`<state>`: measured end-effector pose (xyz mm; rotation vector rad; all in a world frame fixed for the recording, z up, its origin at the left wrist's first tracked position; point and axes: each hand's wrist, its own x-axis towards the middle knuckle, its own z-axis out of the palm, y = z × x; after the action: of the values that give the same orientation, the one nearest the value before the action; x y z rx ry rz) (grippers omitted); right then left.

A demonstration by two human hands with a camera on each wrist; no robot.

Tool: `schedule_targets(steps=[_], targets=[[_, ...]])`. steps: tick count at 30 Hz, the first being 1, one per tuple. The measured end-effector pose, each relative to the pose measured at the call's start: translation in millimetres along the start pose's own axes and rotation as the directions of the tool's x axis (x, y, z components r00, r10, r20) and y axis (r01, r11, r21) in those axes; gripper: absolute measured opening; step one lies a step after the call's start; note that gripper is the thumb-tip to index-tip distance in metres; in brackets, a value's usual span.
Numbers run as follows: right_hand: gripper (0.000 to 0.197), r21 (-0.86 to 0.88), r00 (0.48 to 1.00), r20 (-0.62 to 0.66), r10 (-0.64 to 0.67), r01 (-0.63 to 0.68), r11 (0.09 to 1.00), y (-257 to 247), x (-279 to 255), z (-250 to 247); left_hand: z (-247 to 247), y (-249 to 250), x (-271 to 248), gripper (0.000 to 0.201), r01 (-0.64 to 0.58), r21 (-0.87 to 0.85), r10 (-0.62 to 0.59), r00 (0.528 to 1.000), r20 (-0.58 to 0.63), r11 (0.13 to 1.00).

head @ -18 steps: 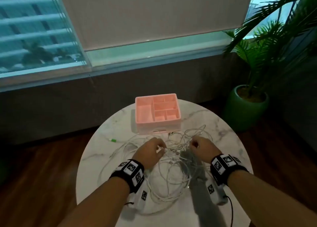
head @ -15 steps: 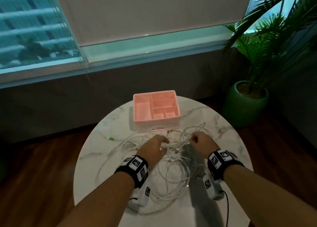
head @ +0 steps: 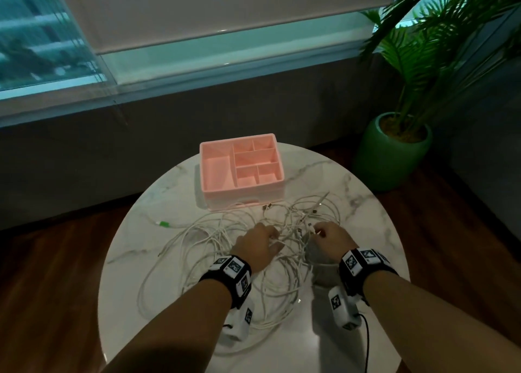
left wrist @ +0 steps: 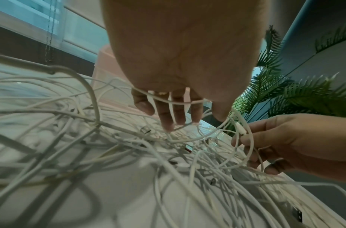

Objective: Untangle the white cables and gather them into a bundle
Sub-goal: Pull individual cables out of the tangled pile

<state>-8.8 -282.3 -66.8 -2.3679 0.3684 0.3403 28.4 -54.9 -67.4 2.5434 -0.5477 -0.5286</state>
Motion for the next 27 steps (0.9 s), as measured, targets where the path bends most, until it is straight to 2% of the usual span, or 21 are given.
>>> schedule_targets(steps=[3, 6, 8, 10, 12, 15, 18, 20, 24, 25, 27], targets=[[0.014, 0.13, 0.998, -0.016, -0.067, 0.069, 0.989, 6, 3, -6, 1, 6, 7, 0.055, -0.045, -0.056, 0.042, 0.997, -0.061, 0.997], [0.023, 0.223, 0.992, -0.09, -0.089, 0.107, 0.969, -2, 0, -26, 0, 12, 14, 0.073, -0.028, -0.052, 0.032, 0.996, 0.08, 0.998], [0.025, 0.255, 0.98, -0.157, -0.124, 0.162, 0.953, -11, -3, -44, 0, 13, 18, 0.074, -0.025, 0.016, 0.022, 0.985, 0.174, 1.0], [0.025, 0.274, 0.968, -0.203, -0.151, 0.204, 0.94, -20, -1, -61, -1, 17, 18, 0.078, -0.035, 0.075, 0.019, 0.978, 0.206, 0.997], [0.024, 0.309, 0.95, -0.266, -0.166, 0.247, 0.918, -33, 1, -78, -5, 28, 18, 0.089, -0.034, 0.126, 0.011, 0.984, 0.178, 0.991], [0.025, 0.426, 0.924, -0.336, -0.181, 0.32, 0.846, -63, -5, -103, -13, 45, 21, 0.096, -0.043, 0.034, 0.043, 0.999, -0.007, 0.998], [0.028, 0.581, 0.927, -0.304, -0.218, 0.362, 0.729, -97, -20, -121, -27, 67, 21, 0.086, -0.191, -0.199, 0.154, 0.97, -0.187, 0.961], [0.03, 0.646, 0.927, -0.239, -0.29, 0.375, 0.665, -117, -35, -129, -39, 88, 20, 0.073, -0.263, -0.361, 0.194, 0.957, -0.217, 0.895], [0.031, 0.703, 0.894, -0.18, -0.41, 0.409, 0.582, -148, -65, -140, -47, 105, 25, 0.018, -0.285, -0.628, 0.198, 0.958, -0.206, 0.725], [0.03, 0.723, 0.883, -0.178, -0.435, 0.417, 0.551, -154, -71, -144, -48, 107, 23, 0.014, -0.303, -0.653, 0.2, 0.953, -0.229, 0.694], [0.029, 0.78, 0.859, -0.16, -0.486, 0.412, 0.471, -163, -81, -150, -50, 107, 19, 0.019, -0.358, -0.686, 0.173, 0.93, -0.325, 0.633]])
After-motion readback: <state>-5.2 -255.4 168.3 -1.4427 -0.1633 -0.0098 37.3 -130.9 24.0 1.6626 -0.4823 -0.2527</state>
